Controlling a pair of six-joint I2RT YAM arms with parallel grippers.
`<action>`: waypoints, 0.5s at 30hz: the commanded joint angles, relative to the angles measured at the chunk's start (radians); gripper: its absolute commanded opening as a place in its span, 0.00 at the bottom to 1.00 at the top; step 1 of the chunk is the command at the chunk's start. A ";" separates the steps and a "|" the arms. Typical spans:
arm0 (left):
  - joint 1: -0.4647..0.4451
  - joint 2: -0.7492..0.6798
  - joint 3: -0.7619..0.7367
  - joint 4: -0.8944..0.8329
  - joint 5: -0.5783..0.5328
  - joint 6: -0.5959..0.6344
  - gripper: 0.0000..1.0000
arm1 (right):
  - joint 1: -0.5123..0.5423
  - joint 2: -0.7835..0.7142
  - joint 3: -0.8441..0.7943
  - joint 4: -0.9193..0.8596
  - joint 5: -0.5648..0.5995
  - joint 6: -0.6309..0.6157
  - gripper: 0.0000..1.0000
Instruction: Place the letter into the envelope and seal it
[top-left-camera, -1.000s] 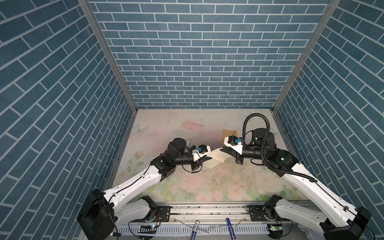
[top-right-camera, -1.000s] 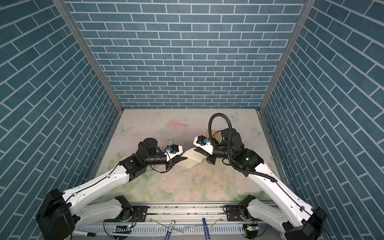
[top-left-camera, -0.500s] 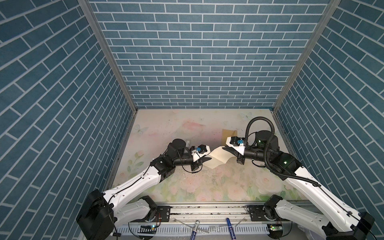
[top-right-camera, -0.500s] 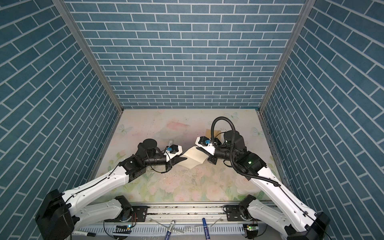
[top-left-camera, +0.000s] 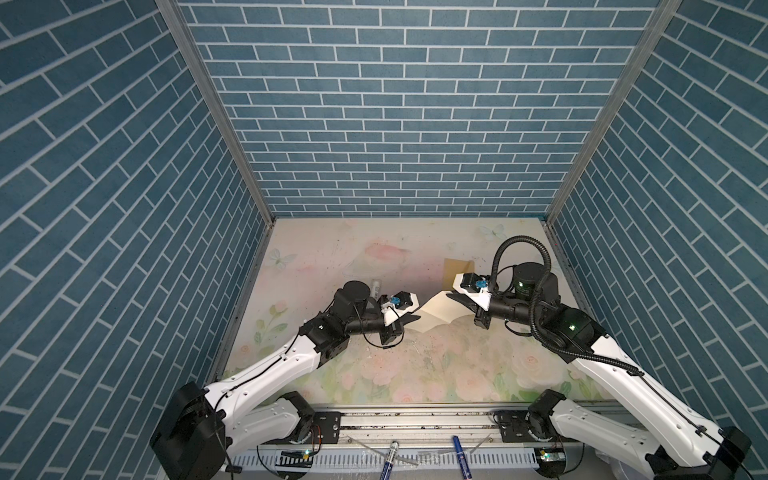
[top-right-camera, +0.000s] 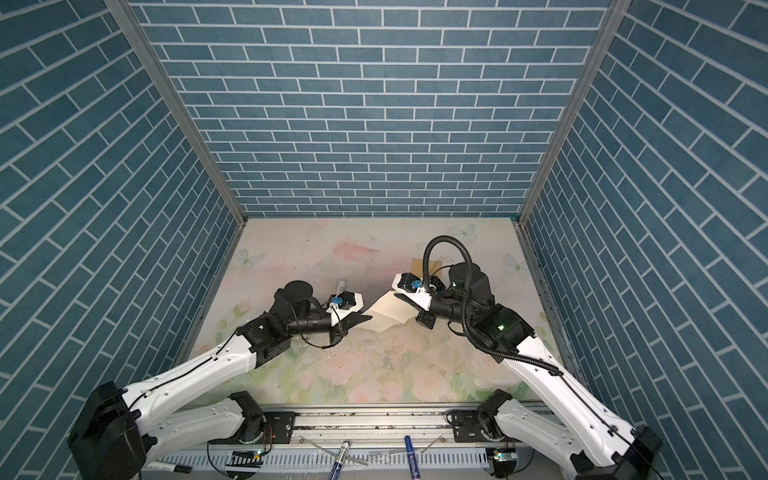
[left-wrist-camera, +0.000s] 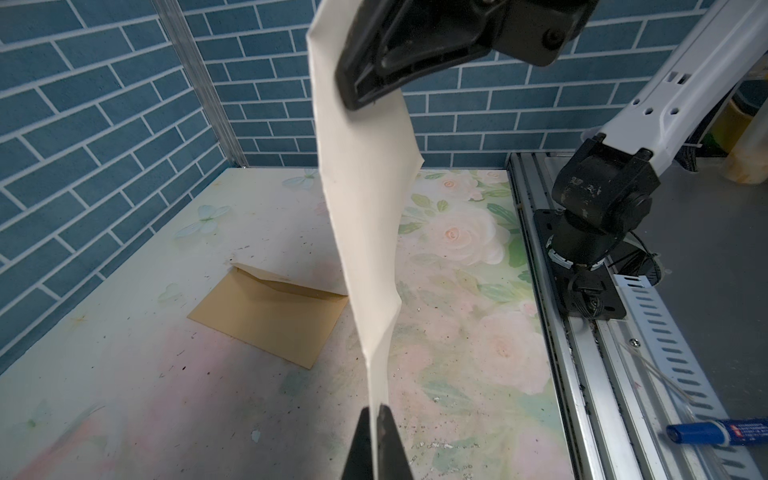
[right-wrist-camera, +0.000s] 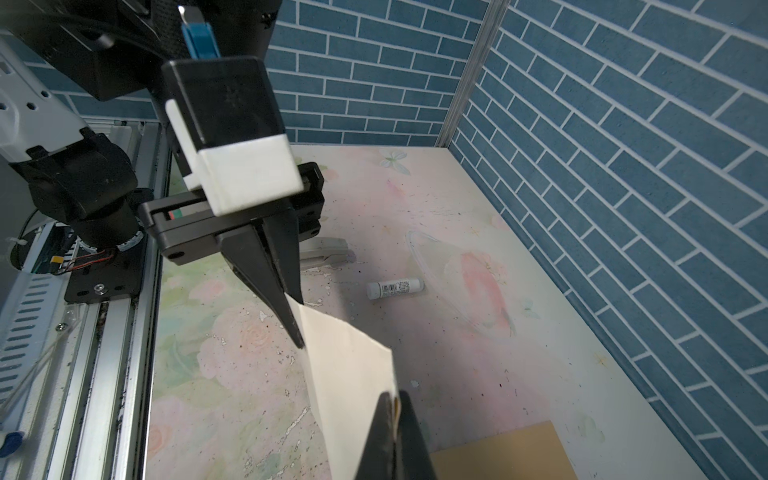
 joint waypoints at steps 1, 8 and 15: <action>-0.003 -0.010 -0.019 0.016 0.004 -0.019 0.00 | 0.002 -0.008 -0.031 0.042 0.012 -0.035 0.05; -0.003 -0.020 -0.040 0.074 0.009 -0.049 0.00 | 0.001 -0.061 -0.053 0.107 0.113 -0.029 0.44; -0.004 -0.045 -0.050 0.119 0.013 -0.079 0.00 | 0.002 -0.157 -0.097 0.120 0.034 0.002 0.59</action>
